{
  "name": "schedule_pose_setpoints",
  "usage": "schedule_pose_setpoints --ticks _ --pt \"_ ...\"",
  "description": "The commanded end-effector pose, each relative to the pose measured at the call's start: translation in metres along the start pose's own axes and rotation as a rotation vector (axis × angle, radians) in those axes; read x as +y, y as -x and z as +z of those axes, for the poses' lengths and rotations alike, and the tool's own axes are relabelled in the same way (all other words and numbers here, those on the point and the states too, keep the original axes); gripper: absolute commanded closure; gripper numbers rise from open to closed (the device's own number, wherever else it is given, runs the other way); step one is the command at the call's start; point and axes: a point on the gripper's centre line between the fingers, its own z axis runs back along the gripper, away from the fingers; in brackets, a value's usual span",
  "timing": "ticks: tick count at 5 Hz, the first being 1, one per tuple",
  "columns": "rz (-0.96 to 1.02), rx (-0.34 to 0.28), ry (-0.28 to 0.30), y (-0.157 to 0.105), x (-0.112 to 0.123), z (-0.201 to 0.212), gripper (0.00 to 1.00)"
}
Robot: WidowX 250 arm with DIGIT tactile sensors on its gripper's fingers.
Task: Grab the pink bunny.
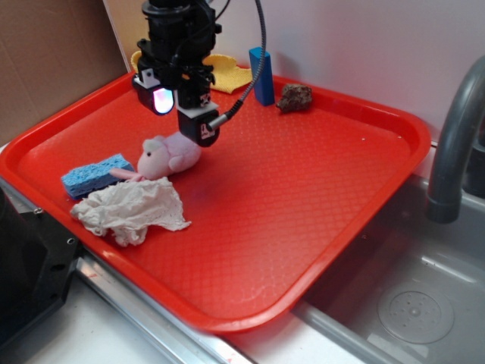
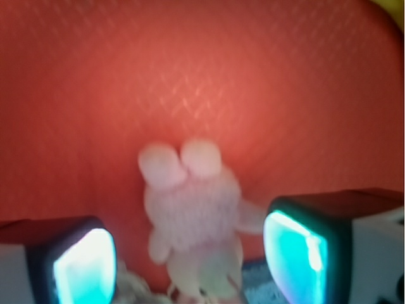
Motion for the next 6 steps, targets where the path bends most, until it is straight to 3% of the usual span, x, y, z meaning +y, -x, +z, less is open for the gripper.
schedule_pose_setpoints --ticks 1,2,3,6 --pt "0.012 -0.062 -0.024 0.008 0.005 -0.012 0.0" --pt "-0.009 -0.059 0.023 -0.004 0.006 -0.033 0.0" --pt "-0.024 -0.031 0.008 -0.015 -0.002 -0.043 1.0" --pt "0.073 -0.323 0.08 -0.042 0.011 0.109 1.0"
